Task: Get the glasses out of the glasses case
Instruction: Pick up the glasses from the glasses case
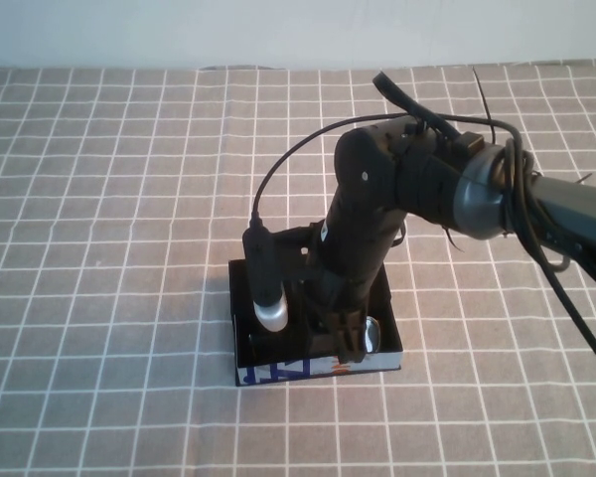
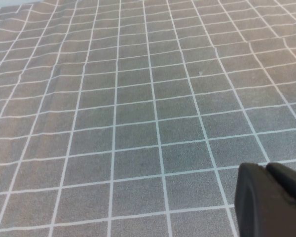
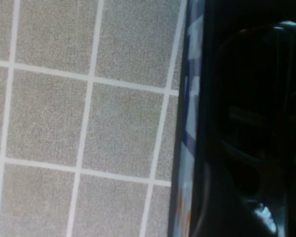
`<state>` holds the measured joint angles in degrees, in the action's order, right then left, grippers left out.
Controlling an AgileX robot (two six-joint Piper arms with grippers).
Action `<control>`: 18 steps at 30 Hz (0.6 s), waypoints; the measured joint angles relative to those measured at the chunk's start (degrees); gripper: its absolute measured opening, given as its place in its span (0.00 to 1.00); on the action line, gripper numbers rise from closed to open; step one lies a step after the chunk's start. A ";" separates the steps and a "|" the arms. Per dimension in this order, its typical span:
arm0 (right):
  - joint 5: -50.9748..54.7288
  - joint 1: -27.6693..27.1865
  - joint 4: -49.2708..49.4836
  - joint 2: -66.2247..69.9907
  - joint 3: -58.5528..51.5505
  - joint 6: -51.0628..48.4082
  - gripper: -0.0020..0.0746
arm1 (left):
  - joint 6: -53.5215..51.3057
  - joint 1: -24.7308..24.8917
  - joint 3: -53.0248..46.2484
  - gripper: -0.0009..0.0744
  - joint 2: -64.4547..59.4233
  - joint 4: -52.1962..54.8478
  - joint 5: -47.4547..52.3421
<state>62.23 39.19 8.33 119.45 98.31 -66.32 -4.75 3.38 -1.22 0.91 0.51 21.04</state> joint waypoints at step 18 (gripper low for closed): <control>0.24 0.00 -1.90 0.23 1.69 0.00 0.38 | 0.00 0.00 0.00 0.01 0.00 0.00 0.00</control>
<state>62.47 39.19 6.43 119.68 100.00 -66.32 -4.75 3.38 -1.22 0.91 0.51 21.04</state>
